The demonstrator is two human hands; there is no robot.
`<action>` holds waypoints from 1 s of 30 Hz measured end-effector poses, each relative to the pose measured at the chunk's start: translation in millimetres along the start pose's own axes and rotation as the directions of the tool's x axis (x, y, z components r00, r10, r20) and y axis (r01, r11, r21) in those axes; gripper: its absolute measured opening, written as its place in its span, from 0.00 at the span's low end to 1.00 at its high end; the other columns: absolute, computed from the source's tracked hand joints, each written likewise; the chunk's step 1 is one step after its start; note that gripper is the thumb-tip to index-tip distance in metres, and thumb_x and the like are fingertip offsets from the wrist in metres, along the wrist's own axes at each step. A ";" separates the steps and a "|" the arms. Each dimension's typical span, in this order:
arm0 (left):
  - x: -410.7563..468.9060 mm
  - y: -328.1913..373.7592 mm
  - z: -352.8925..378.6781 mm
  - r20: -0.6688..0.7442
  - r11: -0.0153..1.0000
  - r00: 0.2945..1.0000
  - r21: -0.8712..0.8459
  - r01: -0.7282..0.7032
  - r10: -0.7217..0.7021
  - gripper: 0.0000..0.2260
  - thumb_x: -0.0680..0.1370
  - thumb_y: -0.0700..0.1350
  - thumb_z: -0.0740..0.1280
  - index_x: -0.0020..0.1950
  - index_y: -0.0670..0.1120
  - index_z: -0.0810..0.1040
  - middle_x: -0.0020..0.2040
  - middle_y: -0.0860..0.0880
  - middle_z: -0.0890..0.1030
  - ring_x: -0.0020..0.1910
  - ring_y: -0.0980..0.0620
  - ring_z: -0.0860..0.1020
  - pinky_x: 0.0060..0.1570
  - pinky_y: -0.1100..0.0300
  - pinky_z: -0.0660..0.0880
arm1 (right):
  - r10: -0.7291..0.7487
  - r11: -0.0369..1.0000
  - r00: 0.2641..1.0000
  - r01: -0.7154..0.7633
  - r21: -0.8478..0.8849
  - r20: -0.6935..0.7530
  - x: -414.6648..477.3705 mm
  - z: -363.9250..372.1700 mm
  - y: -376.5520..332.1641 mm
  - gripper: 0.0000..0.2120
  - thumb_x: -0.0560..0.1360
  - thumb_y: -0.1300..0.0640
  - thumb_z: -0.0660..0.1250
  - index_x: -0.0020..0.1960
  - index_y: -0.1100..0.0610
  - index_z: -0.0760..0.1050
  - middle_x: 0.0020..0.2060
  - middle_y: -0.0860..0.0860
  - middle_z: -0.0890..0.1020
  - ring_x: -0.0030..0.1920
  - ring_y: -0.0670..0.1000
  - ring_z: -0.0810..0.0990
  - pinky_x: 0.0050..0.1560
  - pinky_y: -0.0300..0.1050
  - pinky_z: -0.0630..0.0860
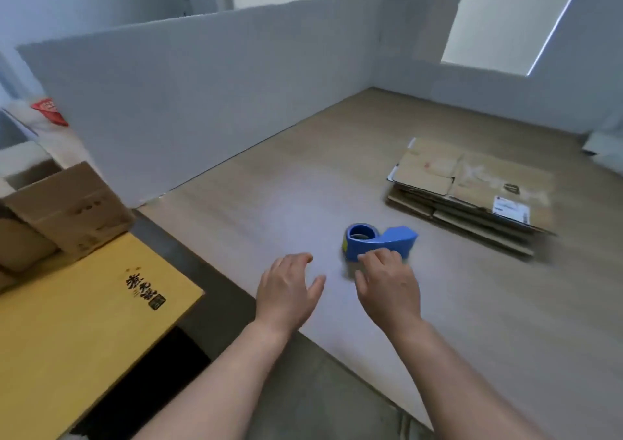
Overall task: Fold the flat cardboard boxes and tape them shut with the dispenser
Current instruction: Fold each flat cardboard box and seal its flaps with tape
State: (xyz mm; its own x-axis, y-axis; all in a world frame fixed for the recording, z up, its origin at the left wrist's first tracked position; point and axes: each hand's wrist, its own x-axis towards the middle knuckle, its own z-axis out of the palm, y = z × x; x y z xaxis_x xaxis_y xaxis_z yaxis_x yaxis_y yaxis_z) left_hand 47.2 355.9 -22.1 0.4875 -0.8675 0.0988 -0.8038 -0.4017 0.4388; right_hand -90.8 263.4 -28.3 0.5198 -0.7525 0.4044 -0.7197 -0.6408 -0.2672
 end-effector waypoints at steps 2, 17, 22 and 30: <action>11.8 35.9 18.1 0.016 0.999 0.999 0.001 -0.046 0.046 0.21 0.80 0.56 0.61 0.71 0.50 0.68 0.67 0.53 0.74 0.66 0.53 0.70 0.63 0.61 0.64 | 0.053 0.999 0.999 -0.053 -0.006 -0.001 -0.7 -9.7 39.2 0.07 0.62 0.64 0.74 0.40 0.60 0.80 0.34 0.55 0.80 0.33 0.57 0.77 0.30 0.47 0.74; 139.4 182.0 92.9 0.236 0.953 0.930 0.044 -0.299 0.281 0.30 0.80 0.59 0.59 0.78 0.48 0.56 0.76 0.50 0.63 0.73 0.50 0.62 0.69 0.55 0.61 | 0.413 0.904 0.911 -0.410 -0.120 0.001 17.1 -50.8 233.4 0.11 0.64 0.58 0.61 0.40 0.57 0.81 0.34 0.52 0.79 0.32 0.56 0.78 0.29 0.44 0.75; 211.5 201.9 113.6 0.303 0.942 0.907 0.070 -0.327 0.292 0.34 0.79 0.60 0.59 0.79 0.47 0.51 0.77 0.50 0.60 0.74 0.49 0.60 0.70 0.55 0.60 | 0.583 0.809 0.806 -0.565 -0.161 0.102 54.4 -43.8 282.5 0.17 0.76 0.59 0.61 0.63 0.58 0.74 0.57 0.54 0.76 0.59 0.56 0.73 0.52 0.48 0.73; 322.0 198.0 153.1 0.320 0.925 0.910 0.183 -0.332 0.263 0.41 0.75 0.65 0.62 0.79 0.47 0.49 0.78 0.47 0.54 0.77 0.47 0.53 0.73 0.51 0.55 | 0.789 0.614 0.601 -0.766 -0.191 0.128 116.3 -17.5 344.0 0.30 0.78 0.47 0.61 0.74 0.61 0.56 0.71 0.56 0.63 0.68 0.59 0.63 0.65 0.52 0.65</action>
State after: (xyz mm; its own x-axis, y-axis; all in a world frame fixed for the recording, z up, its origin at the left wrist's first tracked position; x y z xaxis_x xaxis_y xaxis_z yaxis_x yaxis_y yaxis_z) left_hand -7.2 -47.9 -40.1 0.1230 -0.9892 -0.0803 -0.9680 -0.1374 0.2101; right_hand -286.0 -41.9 -58.0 -0.1965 -0.9773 -0.0793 -0.9280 0.2115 -0.3067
